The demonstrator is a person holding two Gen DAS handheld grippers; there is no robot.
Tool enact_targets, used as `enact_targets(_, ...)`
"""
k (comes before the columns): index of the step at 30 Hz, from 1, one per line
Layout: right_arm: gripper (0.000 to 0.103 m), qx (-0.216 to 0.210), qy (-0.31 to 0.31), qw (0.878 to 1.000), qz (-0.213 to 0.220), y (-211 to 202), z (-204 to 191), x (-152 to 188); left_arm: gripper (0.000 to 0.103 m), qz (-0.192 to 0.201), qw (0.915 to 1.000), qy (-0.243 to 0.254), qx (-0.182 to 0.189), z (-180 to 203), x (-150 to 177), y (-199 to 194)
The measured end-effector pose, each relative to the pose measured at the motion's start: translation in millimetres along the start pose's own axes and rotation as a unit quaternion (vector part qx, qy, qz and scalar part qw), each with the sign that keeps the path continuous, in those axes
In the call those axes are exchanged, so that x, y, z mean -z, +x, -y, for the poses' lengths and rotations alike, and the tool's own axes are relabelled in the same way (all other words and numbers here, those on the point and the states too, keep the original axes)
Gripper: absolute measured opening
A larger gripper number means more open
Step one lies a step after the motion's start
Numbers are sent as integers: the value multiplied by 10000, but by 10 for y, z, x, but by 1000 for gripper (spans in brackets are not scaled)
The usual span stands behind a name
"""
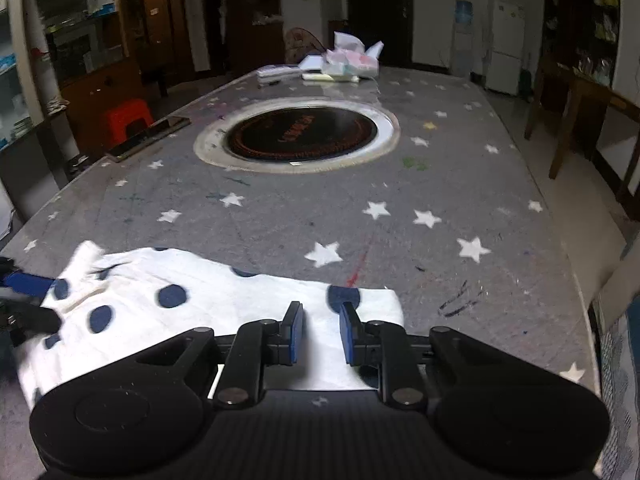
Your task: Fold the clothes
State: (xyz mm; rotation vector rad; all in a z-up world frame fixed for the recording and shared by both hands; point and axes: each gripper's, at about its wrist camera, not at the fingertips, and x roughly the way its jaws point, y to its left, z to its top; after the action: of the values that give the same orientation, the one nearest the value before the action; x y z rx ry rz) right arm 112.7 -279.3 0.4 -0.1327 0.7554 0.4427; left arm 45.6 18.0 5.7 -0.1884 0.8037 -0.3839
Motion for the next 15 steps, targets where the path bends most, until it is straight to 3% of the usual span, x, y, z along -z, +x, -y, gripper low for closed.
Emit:
enact_targets(3, 31, -197, -348, 9991, 107, -196, -193, 22, 61, 35, 10000, -49, 9, 19, -21, -22)
enact_targets(8, 32, -639, -977, 9929, 239, -470, -605, 92, 67, 91, 9998, -179, -1, 36, -51, -61)
enact_targets(15, 37, -1067, -2192, 9695, 267, -647, -1260, 282, 72, 92, 9987, -506, -19, 5, -74, -107)
